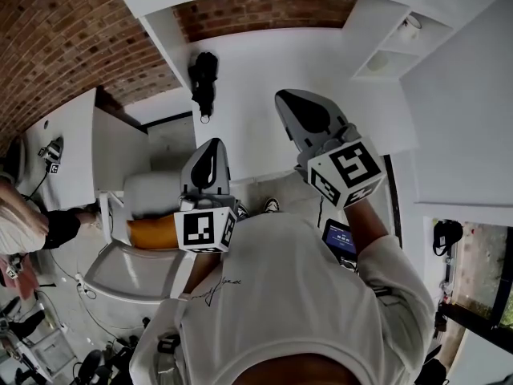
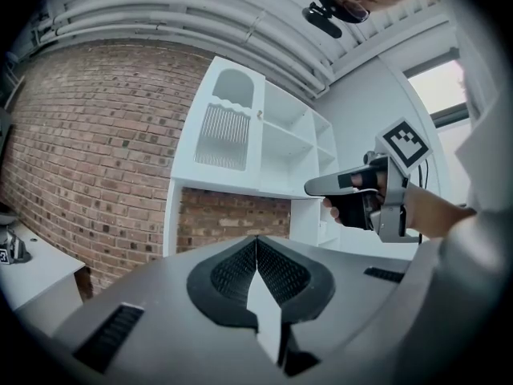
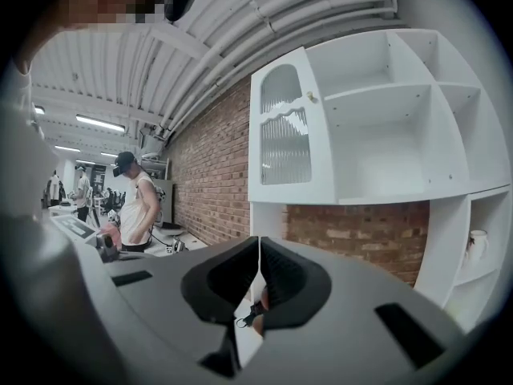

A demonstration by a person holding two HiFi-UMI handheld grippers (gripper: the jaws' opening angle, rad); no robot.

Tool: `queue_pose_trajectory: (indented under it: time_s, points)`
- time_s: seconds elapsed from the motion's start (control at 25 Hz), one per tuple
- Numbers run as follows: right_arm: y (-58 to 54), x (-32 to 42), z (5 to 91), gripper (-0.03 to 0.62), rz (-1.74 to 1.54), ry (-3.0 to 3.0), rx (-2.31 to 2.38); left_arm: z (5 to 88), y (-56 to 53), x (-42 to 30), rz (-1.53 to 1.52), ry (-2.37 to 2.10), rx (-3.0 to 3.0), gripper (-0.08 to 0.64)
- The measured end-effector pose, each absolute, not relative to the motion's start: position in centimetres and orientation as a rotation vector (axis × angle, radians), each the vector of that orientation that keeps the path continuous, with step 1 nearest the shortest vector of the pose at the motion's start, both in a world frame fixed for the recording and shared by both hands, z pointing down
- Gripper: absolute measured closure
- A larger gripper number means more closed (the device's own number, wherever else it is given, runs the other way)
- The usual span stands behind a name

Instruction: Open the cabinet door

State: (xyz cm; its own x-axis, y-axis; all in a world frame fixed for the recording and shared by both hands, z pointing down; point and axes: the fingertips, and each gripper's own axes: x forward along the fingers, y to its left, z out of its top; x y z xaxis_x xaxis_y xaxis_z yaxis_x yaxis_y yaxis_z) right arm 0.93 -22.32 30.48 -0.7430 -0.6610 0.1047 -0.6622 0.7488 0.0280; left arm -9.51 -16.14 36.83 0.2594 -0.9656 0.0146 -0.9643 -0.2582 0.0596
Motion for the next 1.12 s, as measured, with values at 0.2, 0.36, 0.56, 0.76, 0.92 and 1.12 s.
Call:
queue_pose_trajectory:
  time_s: [0.2,0.36,0.56,0.76,0.92,1.12]
  points:
    - [-24.0,1.0,29.7,0.563,-0.011,-2.839,1.08,36.9,-16.4,-9.4,-0.042,-1.874,2.444,0.545]
    - [-25.1,1.1,28.9,0.563,-0.036,-2.844,1.09,37.0,-16.6,-9.4,-0.043,-1.873,2.441,0.545]
    - [-26.7,0.9,28.2,0.541,-0.058,-2.824,1.098,37.1,-16.6,-9.7,-0.048,-1.872,2.438,0.545]
    - [-29.1,0.6,28.2,0.54,-0.062,-2.805,1.118,37.1,-16.5,-10.0,-0.048,-1.875,2.432,0.545]
    - [-31.2,0.6,28.1,0.532,-0.062,-2.784,1.139,37.3,-16.2,-10.3,-0.048,-1.878,2.422,0.545]
    - [-33.8,0.7,27.3,0.523,-0.051,-2.779,1.173,37.3,-15.8,-10.6,-0.046,-1.883,2.414,0.543]
